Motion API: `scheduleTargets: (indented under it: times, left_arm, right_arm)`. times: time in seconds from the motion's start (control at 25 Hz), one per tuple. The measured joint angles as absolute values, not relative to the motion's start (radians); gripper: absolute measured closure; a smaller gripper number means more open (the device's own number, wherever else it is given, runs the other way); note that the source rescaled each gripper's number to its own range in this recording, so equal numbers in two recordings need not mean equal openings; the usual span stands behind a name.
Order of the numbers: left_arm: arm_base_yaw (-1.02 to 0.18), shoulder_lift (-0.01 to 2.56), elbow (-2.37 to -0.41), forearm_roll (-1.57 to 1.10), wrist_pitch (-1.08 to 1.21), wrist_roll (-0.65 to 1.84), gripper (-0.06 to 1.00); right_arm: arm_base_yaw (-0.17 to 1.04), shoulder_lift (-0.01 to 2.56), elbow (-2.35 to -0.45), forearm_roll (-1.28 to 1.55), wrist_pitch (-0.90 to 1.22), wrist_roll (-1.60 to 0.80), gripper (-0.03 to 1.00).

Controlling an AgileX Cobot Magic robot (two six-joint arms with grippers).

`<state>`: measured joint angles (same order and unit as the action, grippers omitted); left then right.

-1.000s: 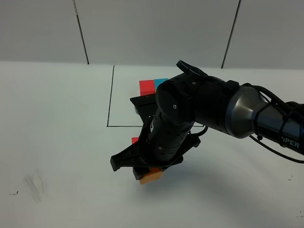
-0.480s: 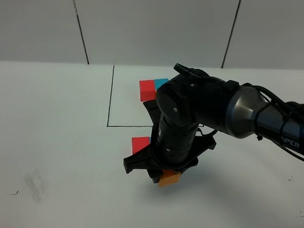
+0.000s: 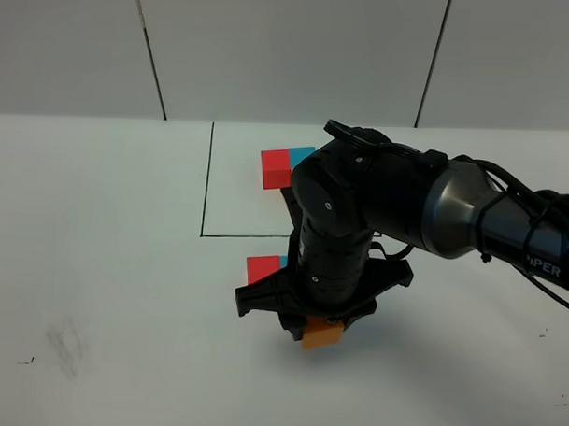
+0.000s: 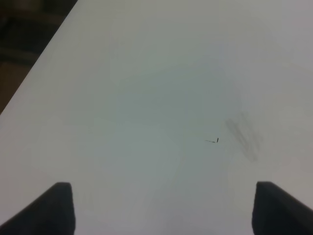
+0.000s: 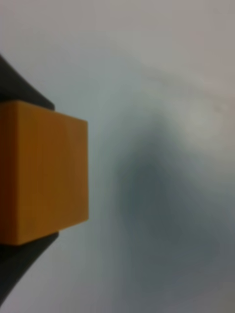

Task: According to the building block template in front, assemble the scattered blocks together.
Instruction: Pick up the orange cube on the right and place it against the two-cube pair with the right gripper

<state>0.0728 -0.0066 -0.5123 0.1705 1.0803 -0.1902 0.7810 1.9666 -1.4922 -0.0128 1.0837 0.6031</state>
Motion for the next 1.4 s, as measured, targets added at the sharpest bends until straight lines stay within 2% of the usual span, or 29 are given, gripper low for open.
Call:
scheduleTargets:
  times: [0.4,1.16,1.4]
  left_arm:
    - [0.073,-0.007,-0.512,0.171,1.08,-0.19,0.21]
    - [0.073,-0.007,-0.512,0.171,1.08,-0.19,0.21]
    - [0.073,-0.007,-0.512,0.171,1.08,-0.19,0.21]
  right_arm:
    - [0.781,1.977,-1.494,-0.07,1.112,0.761,0.64]
    - [0.8,2.087,-1.496,-0.024,0.96,0.74,0.64]
    - [0.8,2.134,-1.548,-0.071,1.002,0.739,0.64]
